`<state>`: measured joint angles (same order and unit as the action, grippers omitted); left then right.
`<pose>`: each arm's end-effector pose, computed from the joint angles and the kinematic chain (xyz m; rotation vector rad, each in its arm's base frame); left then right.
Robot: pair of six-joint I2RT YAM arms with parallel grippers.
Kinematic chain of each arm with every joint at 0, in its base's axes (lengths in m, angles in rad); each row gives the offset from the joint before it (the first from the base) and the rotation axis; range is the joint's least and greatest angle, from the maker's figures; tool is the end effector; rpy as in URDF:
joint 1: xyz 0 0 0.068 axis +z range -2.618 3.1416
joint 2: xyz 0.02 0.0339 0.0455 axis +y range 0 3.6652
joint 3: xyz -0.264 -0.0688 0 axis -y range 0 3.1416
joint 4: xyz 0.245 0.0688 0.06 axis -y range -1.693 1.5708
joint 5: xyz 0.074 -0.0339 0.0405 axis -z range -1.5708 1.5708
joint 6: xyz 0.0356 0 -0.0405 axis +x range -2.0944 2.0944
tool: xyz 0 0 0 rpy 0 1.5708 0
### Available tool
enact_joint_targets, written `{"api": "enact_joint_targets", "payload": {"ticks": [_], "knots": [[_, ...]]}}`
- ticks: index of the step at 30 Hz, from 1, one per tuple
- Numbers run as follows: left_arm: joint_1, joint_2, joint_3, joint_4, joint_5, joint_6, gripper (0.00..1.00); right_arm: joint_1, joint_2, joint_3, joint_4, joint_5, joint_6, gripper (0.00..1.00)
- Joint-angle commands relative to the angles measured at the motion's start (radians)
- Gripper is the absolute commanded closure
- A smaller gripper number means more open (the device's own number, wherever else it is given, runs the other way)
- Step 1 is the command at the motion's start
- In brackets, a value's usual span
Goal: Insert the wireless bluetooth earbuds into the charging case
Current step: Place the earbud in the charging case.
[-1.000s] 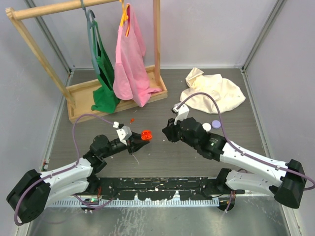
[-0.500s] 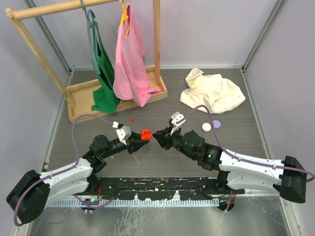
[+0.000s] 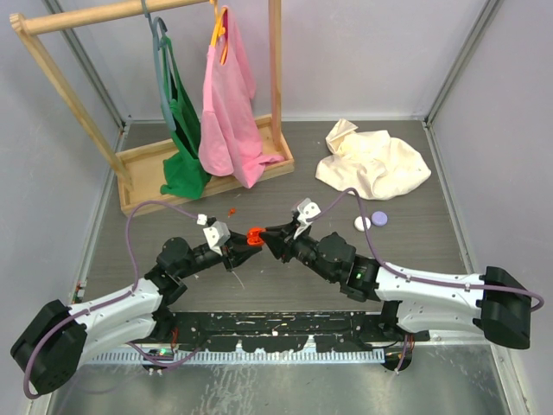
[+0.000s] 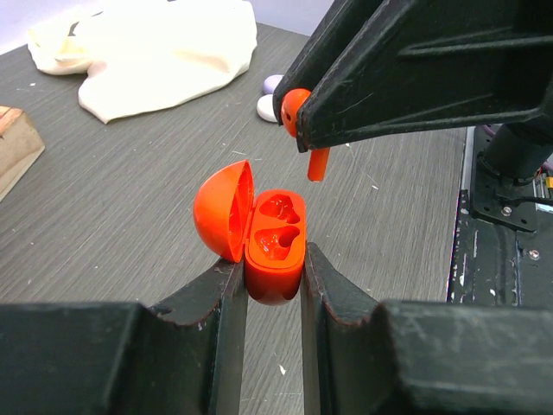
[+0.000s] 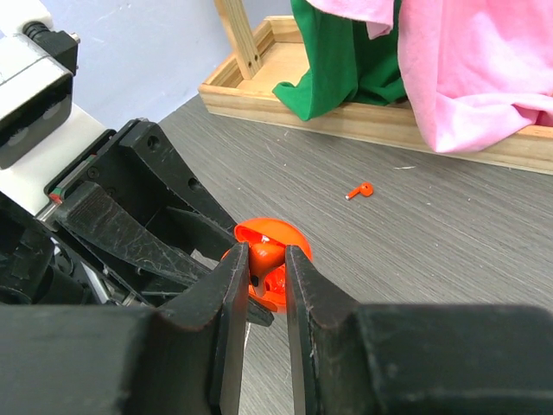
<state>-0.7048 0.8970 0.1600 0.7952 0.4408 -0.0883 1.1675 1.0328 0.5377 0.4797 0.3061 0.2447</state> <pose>0.1296 -0.1302 0.2058 0.8233 1.3692 -0.9576 0.1028 0.2135 0.2749 -0.5051 1.5734 0.8521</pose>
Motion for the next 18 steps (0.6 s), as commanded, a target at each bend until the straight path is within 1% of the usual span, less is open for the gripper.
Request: {"api": "enact_joint_targets", "payload": {"ticks": [1,11,18], "knots": [[0.001,-0.017,0.001,0.065,0.001,0.015,1.0,0.008,0.012,-0.005,0.111,0.035,-0.016,0.82],[0.002,-0.017,0.001,0.064,0.003,0.013,1.0,0.009,0.049,-0.017,0.154,0.041,-0.019,0.82],[0.002,-0.018,0.001,0.065,0.005,0.012,1.0,0.013,0.08,-0.032,0.198,0.016,-0.002,0.82]]}}
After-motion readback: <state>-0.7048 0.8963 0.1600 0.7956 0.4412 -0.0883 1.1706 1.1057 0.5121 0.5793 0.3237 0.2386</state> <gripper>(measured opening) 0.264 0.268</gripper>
